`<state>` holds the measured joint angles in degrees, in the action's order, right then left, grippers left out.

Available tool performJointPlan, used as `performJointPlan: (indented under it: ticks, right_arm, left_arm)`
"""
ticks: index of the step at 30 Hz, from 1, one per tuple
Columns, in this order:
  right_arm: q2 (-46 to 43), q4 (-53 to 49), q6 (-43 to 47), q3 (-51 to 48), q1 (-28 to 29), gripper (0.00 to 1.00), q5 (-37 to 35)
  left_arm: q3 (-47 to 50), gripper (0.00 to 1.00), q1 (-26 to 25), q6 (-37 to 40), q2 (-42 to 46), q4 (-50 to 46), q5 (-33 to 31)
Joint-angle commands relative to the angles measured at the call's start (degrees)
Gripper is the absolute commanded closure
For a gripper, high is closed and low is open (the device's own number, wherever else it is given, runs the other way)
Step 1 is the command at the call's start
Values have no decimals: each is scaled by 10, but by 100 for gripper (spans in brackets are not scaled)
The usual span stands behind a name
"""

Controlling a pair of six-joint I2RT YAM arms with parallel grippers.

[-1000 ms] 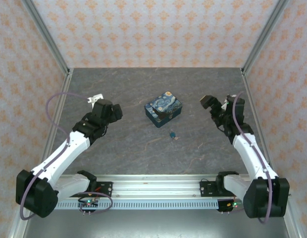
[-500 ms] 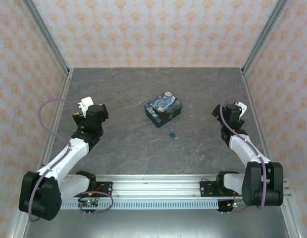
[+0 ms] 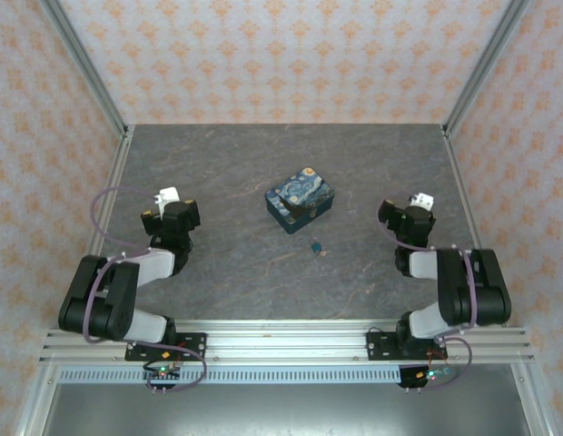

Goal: Unlock a padlock with a key

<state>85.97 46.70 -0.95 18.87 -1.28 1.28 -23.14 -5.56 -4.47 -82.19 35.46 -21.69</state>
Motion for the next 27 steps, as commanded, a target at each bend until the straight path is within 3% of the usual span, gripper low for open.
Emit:
performJointPlan:
  ticks: [1, 2, 3, 5, 7, 12, 27]
  right_arm:
    - [0, 16, 43, 20, 5, 1, 54]
    - [6, 5, 42, 34, 4, 1, 55]
    - [33, 27, 36, 43, 4, 1, 51]
    - [15, -35, 32, 58, 4, 1, 32]
    - [25, 7, 32, 47, 4, 1, 31]
    - [13, -5, 31, 43, 14, 1, 0]
    - [15, -7, 38, 44, 19, 1, -4]
  left_arm:
    - [2, 0, 9, 39, -45, 114, 65]
    - [-10, 0, 18, 29, -30, 62, 90]
    - [-3, 0, 23, 35, -42, 102, 99]
    - [-10, 0, 23, 32, -36, 76, 101]
    - [-10, 0, 23, 32, -34, 72, 102]
    - [-6, 0, 19, 37, -37, 88, 94]
    - [-7, 0, 19, 37, -37, 84, 96]
